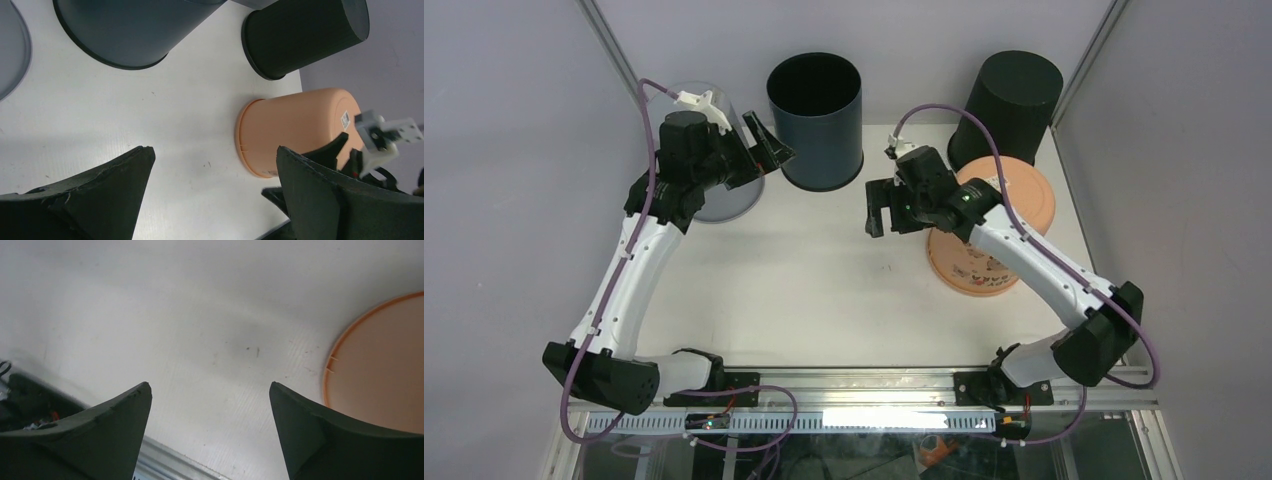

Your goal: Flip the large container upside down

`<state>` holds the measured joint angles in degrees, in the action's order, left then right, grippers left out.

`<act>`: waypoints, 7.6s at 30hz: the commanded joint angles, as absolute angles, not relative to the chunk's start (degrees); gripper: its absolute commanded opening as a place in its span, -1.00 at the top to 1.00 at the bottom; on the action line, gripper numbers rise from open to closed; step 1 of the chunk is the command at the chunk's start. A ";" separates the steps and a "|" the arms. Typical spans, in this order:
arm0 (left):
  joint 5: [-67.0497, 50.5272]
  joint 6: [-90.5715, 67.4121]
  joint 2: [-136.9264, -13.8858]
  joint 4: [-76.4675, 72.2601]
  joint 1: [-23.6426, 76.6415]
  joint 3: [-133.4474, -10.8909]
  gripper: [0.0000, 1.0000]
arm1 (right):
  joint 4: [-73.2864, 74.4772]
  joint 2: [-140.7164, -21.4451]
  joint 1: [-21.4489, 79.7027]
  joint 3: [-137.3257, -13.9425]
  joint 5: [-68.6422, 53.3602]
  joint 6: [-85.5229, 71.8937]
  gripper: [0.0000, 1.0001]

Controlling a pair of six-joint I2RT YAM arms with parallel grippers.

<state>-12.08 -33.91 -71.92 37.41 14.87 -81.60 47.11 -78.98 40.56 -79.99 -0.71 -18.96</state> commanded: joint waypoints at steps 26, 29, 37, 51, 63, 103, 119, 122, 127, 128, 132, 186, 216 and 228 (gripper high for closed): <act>15.33 -13.38 -93.06 40.67 29.06 -108.46 -0.98 | 36.68 -63.94 20.71 -70.44 1.86 -22.71 -0.89; 19.59 -9.10 -96.03 39.69 31.46 -112.95 -0.98 | 36.74 -63.54 20.69 -70.03 1.70 -22.76 -0.88; 18.38 -1.62 -100.54 29.55 32.26 -114.73 -0.98 | 36.39 -63.63 20.70 -69.28 0.99 -23.15 -0.88; 12.34 10.98 -113.88 17.26 32.02 -115.79 -0.98 | 38.18 -61.14 20.57 -68.12 2.64 -21.90 -0.89; 8.77 6.50 -117.16 24.17 31.84 -120.65 -0.60 | 37.53 -61.92 20.39 -67.99 2.11 -21.62 -0.89; 0.58 -2.32 -114.91 37.45 32.88 -132.03 -0.82 | 36.34 -61.84 20.04 -67.03 0.94 -22.24 -0.89; 13.13 0.63 -122.14 29.14 32.61 -130.26 -0.93 | 37.47 -60.41 19.95 -66.63 1.13 -21.21 -0.89; 11.76 0.53 -122.26 30.05 32.61 -129.96 -0.81 | 37.40 -60.29 19.95 -66.39 1.14 -21.25 -0.89; 9.36 0.04 -122.14 32.05 32.59 -129.60 -0.48 | 36.90 -60.45 19.86 -66.01 0.51 -21.45 -0.89; 8.78 -0.14 -122.09 32.47 32.61 -129.56 -0.39 | 36.84 -60.53 19.87 -66.07 0.33 -21.45 -0.89; 6.79 -0.51 -121.80 33.42 32.56 -129.38 -0.03 | 36.47 -60.97 19.87 -66.26 -0.08 -21.45 -0.88; -14.11 -21.82 -99.88 21.76 33.64 -120.47 1.00 | 27.16 -58.18 17.09 -60.49 -11.26 -28.03 -0.88; -23.73 -32.89 -93.75 11.45 27.52 -112.39 1.00 | -31.51 -53.90 16.77 -24.49 -19.45 -54.29 -0.74; -25.06 -34.34 -91.39 11.43 27.54 -113.91 1.00 | -37.64 -61.40 20.30 -27.69 -16.20 -52.06 -0.73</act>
<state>-22.02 -31.86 -99.81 23.99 27.07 -108.88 -31.07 -59.37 19.05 -24.23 -18.57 -54.35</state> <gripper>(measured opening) 0.029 0.866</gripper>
